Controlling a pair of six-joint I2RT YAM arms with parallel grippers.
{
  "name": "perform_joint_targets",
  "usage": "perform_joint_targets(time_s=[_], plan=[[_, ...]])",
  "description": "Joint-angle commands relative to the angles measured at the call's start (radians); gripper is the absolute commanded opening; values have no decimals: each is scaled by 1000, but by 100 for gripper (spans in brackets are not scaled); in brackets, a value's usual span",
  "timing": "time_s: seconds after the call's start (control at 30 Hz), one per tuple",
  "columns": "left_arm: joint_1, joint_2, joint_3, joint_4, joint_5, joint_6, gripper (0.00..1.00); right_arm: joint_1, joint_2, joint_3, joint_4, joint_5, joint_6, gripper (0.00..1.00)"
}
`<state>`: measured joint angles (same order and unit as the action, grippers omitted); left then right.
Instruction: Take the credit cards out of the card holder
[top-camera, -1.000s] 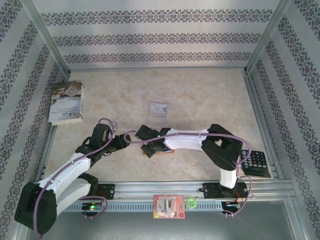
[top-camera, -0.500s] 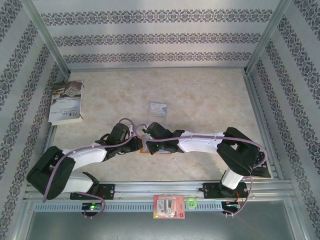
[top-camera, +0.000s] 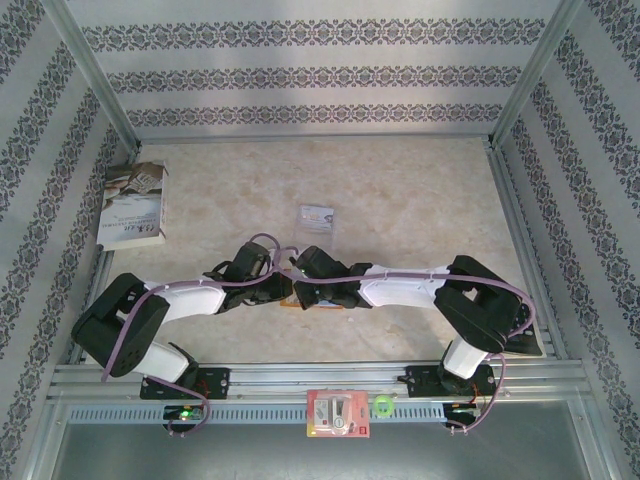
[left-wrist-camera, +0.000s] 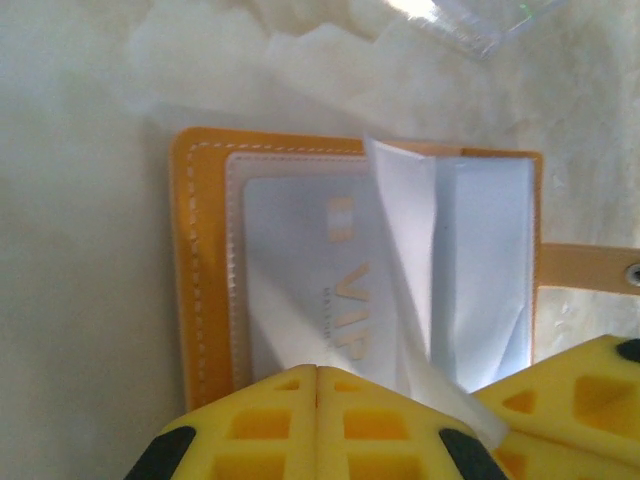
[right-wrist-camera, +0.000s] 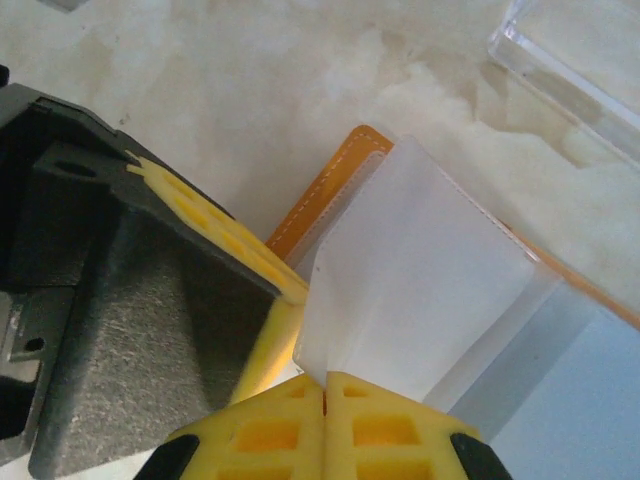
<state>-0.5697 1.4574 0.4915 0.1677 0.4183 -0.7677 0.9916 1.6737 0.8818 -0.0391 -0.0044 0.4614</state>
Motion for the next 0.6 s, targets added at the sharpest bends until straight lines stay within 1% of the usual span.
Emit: perform_joint_targets(time_s=[0.0, 0.2, 0.3, 0.33, 0.43, 0.5, 0.57], plan=[[-11, 6, 19, -81, 12, 20, 0, -10, -52, -29, -21, 33, 58, 0], [-11, 46, 14, -67, 51, 18, 0, -16, -157, -108, -122, 99, 130, 0], [-11, 54, 21, -63, 61, 21, 0, -20, -236, -154, -196, 161, 197, 1], [-12, 53, 24, -65, 63, 24, 0, -24, -263, -169, -236, 187, 230, 6], [-12, 43, 32, -75, 63, 31, 0, -34, -368, -199, -322, 221, 255, 28], [-12, 39, 34, -73, 64, 33, 0, -35, -434, -198, -322, 212, 220, 34], [-13, 36, 33, -70, 68, 33, 0, -45, -463, -172, -301, 149, 171, 36]])
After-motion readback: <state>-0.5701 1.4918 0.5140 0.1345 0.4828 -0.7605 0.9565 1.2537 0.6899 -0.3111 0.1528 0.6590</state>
